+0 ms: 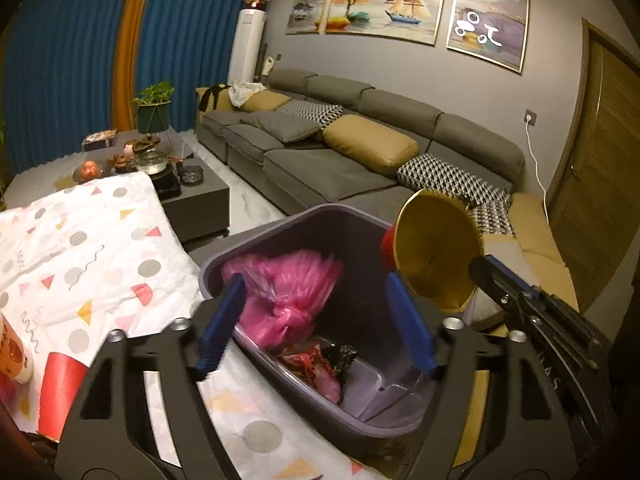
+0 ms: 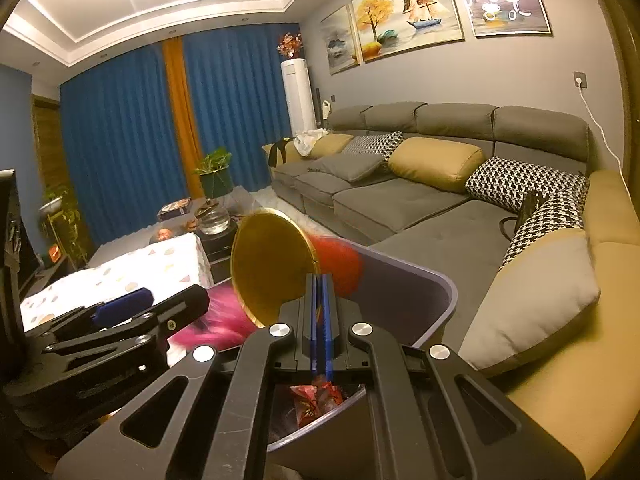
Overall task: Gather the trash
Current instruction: 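Open both grippers to drop the pink bag and red can into the bin, then move both grippers back to the table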
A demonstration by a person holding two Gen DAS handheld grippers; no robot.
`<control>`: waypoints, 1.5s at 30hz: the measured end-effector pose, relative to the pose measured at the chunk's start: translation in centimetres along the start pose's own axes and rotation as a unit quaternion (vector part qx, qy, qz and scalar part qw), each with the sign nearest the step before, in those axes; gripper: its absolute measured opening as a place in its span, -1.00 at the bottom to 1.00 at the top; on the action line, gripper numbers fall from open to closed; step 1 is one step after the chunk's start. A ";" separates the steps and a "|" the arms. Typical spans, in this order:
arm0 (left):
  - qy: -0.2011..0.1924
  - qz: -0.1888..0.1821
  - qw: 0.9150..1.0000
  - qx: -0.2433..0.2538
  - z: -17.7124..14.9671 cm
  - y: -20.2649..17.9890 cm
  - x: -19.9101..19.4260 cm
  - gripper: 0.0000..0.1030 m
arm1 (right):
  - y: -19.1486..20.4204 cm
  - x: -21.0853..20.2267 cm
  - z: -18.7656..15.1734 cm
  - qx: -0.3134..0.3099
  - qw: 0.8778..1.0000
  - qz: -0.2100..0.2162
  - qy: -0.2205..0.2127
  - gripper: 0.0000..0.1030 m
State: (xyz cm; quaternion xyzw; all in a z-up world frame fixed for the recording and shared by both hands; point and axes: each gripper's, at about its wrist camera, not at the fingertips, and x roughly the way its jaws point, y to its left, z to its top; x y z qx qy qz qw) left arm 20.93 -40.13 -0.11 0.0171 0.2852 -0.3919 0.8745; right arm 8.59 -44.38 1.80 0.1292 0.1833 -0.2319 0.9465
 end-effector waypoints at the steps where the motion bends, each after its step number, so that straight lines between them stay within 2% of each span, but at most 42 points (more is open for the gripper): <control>1: -0.002 0.002 1.000 -0.003 0.0 0.1 -0.1 0.49 | 0.0 0.1 0.0 0.001 1.000 0.002 0.002 -0.93; 6: -0.006 0.007 1.000 -0.019 0.1 1.1 -0.9 0.60 | 0.3 0.6 -0.2 -0.001 1.000 0.005 0.007 -0.89; 8: -0.012 0.014 1.000 -0.024 0.0 1.6 -1.5 0.64 | 0.4 0.6 -0.2 -0.001 1.000 0.005 0.006 -0.65; 9: -0.014 0.016 0.999 -0.026 -0.1 1.7 -1.8 0.65 | 0.3 0.5 -0.2 0.001 1.000 0.005 0.004 -0.36; 10: -0.017 0.021 0.999 -0.029 -0.1 1.9 -2.2 0.65 | 0.2 0.4 -0.1 0.003 1.000 0.005 0.001 -0.24; 12: -0.025 0.034 0.999 -0.027 -0.2 2.2 -3.0 0.68 | 0.3 -0.1 -0.1 0.001 1.000 0.003 -0.006 -0.24; 22: -0.062 0.088 0.993 -0.043 -2.2 4.8 -9.5 0.71 | 1.2 -4.3 -0.9 -0.013 0.999 0.000 -0.040 0.19; 29: -0.075 0.127 0.987 -0.060 -6.0 8.1 -15.3 0.71 | 4.2 -7.4 -2.9 -0.034 0.998 0.033 -0.040 0.26; 34: -0.071 0.177 0.979 -0.072 -9.8 11.3 -19.7 0.71 | 7.4 -9.0 -4.7 -0.055 0.996 0.062 -0.033 0.28; 39: -0.050 0.216 0.972 -0.080 -13.9 14.8 -23.6 0.71 | 10.6 -10.3 -6.9 -0.074 0.992 0.096 -0.016 0.28; 45: -0.017 0.236 0.965 -0.111 -17.5 18.4 -27.1 0.71 | 14.3 -11.5 -9.3 -0.092 0.988 0.124 0.001 0.28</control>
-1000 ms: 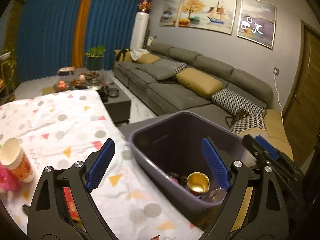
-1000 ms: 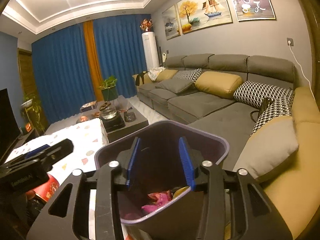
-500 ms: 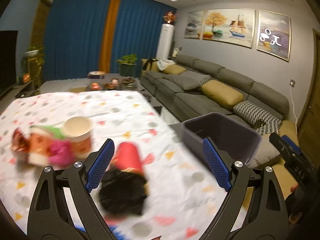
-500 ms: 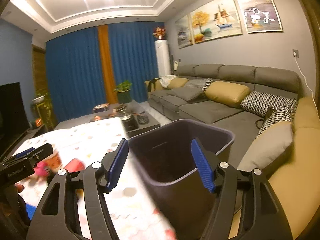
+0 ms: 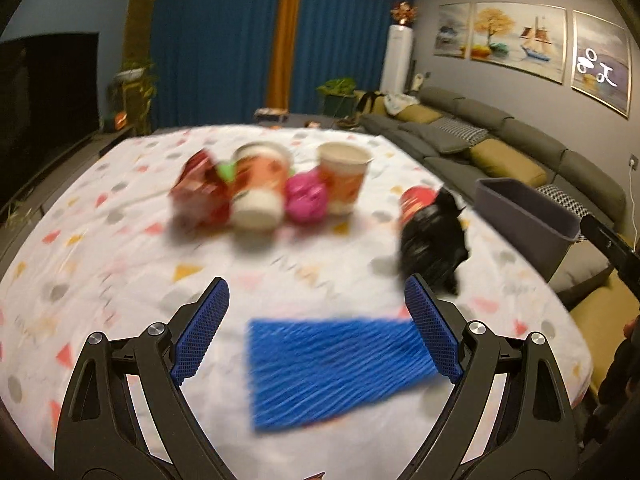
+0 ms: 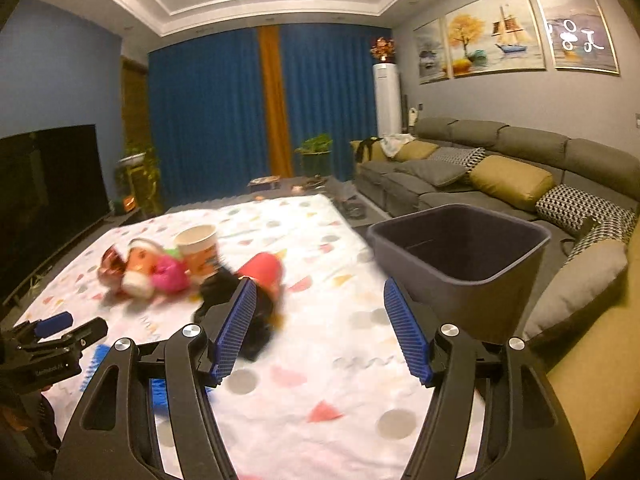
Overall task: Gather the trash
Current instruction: 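Move both grippers back to the table, then grasp the blue foam net with the left gripper while the right grasps the black bag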
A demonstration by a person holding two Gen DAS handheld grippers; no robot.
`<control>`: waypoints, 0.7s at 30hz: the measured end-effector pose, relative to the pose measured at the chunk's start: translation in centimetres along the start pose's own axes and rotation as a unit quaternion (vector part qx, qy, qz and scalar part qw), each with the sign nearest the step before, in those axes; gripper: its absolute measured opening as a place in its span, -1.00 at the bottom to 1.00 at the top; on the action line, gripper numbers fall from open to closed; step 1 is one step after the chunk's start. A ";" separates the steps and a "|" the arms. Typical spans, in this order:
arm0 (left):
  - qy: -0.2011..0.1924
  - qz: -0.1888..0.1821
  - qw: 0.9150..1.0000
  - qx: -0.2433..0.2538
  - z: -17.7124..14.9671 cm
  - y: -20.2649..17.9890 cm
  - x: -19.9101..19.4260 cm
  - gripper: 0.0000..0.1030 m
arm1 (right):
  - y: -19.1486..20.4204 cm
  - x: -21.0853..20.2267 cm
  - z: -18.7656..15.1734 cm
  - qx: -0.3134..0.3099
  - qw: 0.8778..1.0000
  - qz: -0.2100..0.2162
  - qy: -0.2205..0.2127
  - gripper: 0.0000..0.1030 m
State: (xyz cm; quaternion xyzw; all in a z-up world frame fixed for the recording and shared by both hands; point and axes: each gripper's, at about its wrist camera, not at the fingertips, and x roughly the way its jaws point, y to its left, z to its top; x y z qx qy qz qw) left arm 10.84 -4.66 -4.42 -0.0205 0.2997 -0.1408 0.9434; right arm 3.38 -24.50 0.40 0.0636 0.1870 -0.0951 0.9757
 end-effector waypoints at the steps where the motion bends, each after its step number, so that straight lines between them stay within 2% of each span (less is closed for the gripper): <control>1: 0.004 0.002 1.000 -0.001 -0.4 0.4 -0.1 0.71 | 0.5 0.0 -0.1 -0.001 1.000 0.004 0.002 0.28; 11: 0.034 0.012 0.999 -0.018 -1.7 3.1 0.4 0.71 | 4.2 0.1 -0.7 -0.032 0.999 0.018 0.011 0.28; 16: 0.067 0.010 0.998 -0.002 -1.6 2.4 2.1 0.70 | 4.6 1.1 -0.9 -0.035 0.999 0.017 0.022 0.28; 21: 0.111 0.004 0.994 0.008 -1.8 1.8 4.0 0.57 | 4.7 2.4 -0.8 -0.040 0.999 0.018 0.032 0.28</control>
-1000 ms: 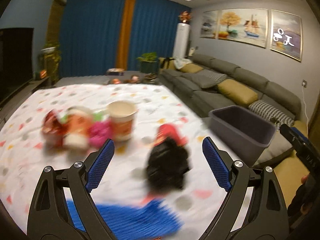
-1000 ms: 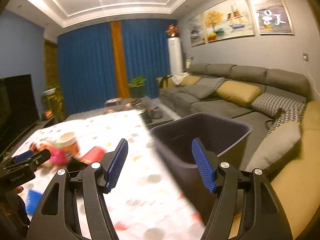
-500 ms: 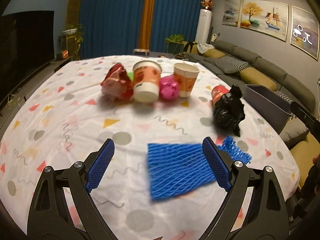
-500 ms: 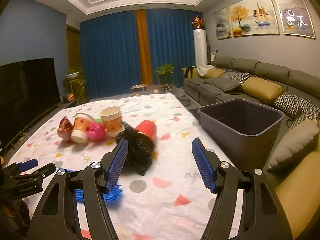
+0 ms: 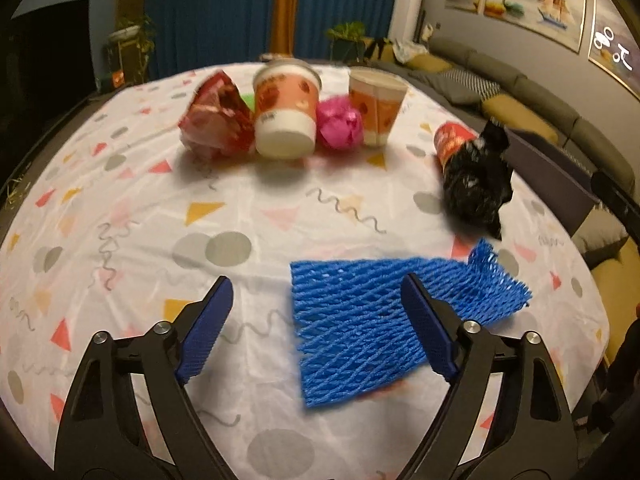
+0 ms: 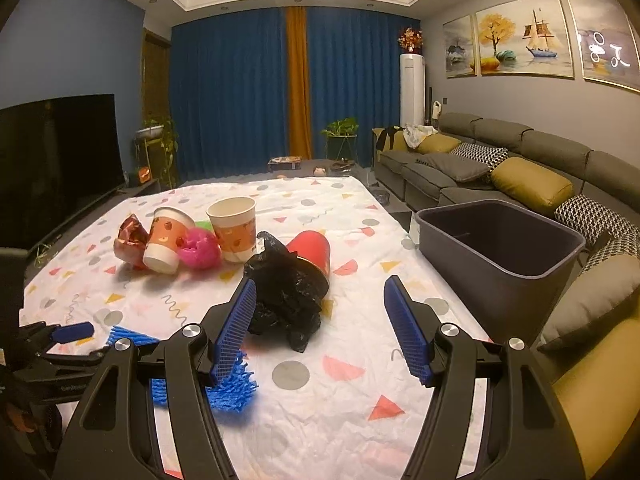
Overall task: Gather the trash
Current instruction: 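Grasp the blue foam net with the left gripper while the right grasps the black bag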
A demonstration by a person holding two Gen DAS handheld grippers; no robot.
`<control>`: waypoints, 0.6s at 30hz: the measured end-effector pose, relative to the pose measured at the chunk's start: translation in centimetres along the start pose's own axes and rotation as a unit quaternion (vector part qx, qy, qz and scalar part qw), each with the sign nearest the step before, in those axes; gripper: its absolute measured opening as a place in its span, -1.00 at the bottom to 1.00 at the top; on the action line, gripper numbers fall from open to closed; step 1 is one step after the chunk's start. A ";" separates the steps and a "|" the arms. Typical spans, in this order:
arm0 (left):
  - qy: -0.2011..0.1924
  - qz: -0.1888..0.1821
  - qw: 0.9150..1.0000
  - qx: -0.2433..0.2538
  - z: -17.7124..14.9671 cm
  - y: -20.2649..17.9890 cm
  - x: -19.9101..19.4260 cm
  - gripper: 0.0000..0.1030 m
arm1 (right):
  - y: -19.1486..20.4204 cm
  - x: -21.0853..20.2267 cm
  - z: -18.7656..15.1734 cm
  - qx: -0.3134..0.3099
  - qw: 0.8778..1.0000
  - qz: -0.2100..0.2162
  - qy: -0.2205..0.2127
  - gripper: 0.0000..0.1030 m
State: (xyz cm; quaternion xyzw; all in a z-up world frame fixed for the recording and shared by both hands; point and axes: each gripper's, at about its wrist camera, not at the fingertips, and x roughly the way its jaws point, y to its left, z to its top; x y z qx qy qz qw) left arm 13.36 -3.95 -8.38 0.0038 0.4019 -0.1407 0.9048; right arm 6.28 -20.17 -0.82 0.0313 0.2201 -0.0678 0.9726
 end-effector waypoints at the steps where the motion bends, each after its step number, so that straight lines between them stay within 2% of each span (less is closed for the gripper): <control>1: 0.009 0.001 1.000 0.001 0.0 -0.1 0.3 0.54 | 0.1 0.3 -0.1 0.000 1.000 0.001 0.001 0.28; 5: 0.033 -0.003 0.999 0.004 -0.1 -0.2 1.3 0.30 | 0.2 1.4 0.1 -0.002 1.000 0.003 0.008 0.28; 8: 0.032 0.004 0.999 0.010 -0.1 -0.5 1.3 0.13 | 0.3 2.2 0.1 -0.003 1.000 0.007 0.014 0.28; 11: 0.031 0.006 0.999 0.015 -0.1 -0.6 1.3 -0.23 | 0.4 2.9 0.0 -0.004 1.000 0.010 0.021 0.28; 13: 0.030 0.002 0.999 0.018 0.0 -0.7 1.3 -0.36 | 0.6 3.4 0.0 -0.004 1.000 0.011 0.027 0.28; 14: 0.029 0.001 0.999 0.019 0.1 -0.8 1.3 -0.50 | 0.6 3.6 -0.1 -0.005 0.999 0.013 0.031 0.28; 15: 0.023 0.004 1.000 0.021 0.1 -0.8 1.1 -0.83 | 0.7 3.8 -0.1 -0.006 0.999 0.014 0.033 0.28; 16: 0.018 0.005 1.000 0.019 0.2 -0.8 1.0 -0.93 | 0.7 4.0 0.0 -0.007 0.999 0.015 0.036 0.28; 18: 0.012 -0.004 1.000 0.009 0.4 -0.4 0.8 -0.93 | 0.9 4.4 0.0 -0.010 0.999 0.017 0.041 0.28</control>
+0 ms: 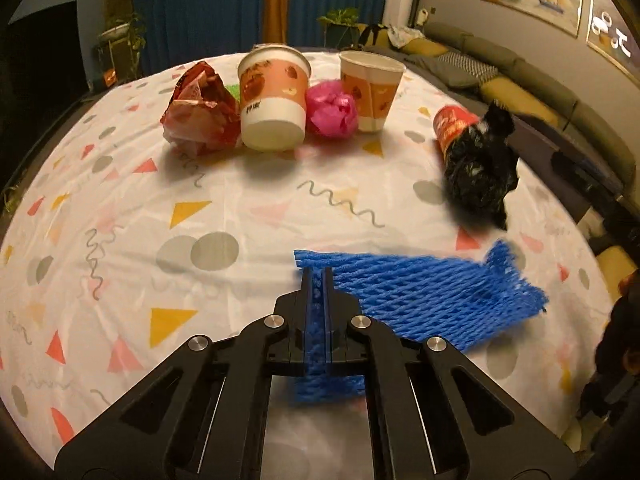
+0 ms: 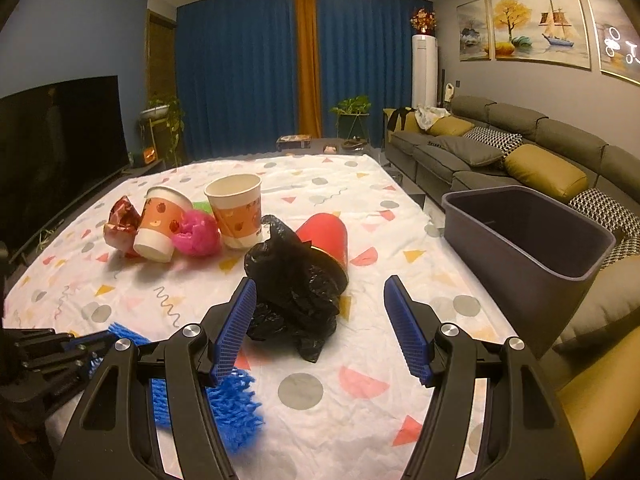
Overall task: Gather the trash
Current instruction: 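Grasp the blue foam net with the left gripper while the right grasps the black bag, then carry the blue foam net and black bag over the grey bin with both grippers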
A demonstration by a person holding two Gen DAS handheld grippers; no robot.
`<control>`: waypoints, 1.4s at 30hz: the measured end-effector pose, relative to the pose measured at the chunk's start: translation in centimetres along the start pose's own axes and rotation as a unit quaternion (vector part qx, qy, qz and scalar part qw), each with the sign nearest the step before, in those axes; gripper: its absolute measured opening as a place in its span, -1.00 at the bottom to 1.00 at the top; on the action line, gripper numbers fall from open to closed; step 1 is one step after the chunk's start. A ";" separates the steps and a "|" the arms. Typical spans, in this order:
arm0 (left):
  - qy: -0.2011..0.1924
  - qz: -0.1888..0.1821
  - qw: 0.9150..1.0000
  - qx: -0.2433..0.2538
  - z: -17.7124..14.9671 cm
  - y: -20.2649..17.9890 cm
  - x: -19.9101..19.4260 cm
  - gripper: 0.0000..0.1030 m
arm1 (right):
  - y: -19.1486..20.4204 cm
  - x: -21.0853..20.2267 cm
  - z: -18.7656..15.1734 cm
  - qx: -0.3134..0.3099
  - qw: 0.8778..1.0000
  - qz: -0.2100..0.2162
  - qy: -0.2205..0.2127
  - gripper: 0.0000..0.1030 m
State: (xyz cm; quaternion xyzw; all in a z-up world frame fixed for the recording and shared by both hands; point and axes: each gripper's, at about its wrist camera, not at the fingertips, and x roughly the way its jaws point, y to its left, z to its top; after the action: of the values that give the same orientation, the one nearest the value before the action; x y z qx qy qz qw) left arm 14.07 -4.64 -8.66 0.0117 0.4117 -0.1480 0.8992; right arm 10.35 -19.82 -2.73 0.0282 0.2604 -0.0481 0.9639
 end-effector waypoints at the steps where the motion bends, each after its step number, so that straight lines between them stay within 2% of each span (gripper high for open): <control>1: -0.005 -0.003 1.000 -0.007 0.1 0.2 -0.2 -0.93 | 0.1 0.2 0.1 -0.001 1.000 0.001 0.002 0.28; 7: -0.035 -0.015 0.999 -0.023 1.1 1.4 -1.8 -0.93 | 0.7 1.6 0.2 -0.007 1.000 0.006 0.018 0.28; 10: -0.048 -0.009 0.998 -0.026 1.3 2.1 -2.5 -0.93 | 1.0 2.1 0.2 -0.008 1.000 0.007 0.022 0.28; 20: -0.107 -0.009 0.992 -0.070 3.1 5.1 -6.1 -0.94 | 2.1 4.2 0.6 -0.005 0.999 0.018 0.045 0.27; 26: -0.123 -0.012 0.990 -0.071 3.8 5.3 -6.8 -0.94 | 2.6 5.5 1.1 -0.005 0.998 0.018 0.055 0.24; 30: -0.126 -0.016 0.990 -0.068 4.1 5.1 -6.8 -0.94 | 2.7 6.6 1.2 -0.009 0.998 0.010 0.068 0.07; 37: -0.127 -0.020 0.989 -0.068 4.3 5.1 -6.8 -0.94 | 2.6 7.2 1.1 -0.013 0.996 0.015 0.085 -0.62; 42: -0.132 -0.022 0.989 -0.068 4.3 5.2 -7.1 -0.94 | 2.3 5.5 1.1 -0.015 0.997 0.022 0.070 -0.70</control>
State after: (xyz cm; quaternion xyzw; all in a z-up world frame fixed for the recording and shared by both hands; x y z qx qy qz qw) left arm 14.33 1.50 -1.05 -0.0779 0.2983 -0.1394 0.9410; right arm 15.91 -18.09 -4.49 0.0224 0.3269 -0.0204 0.9446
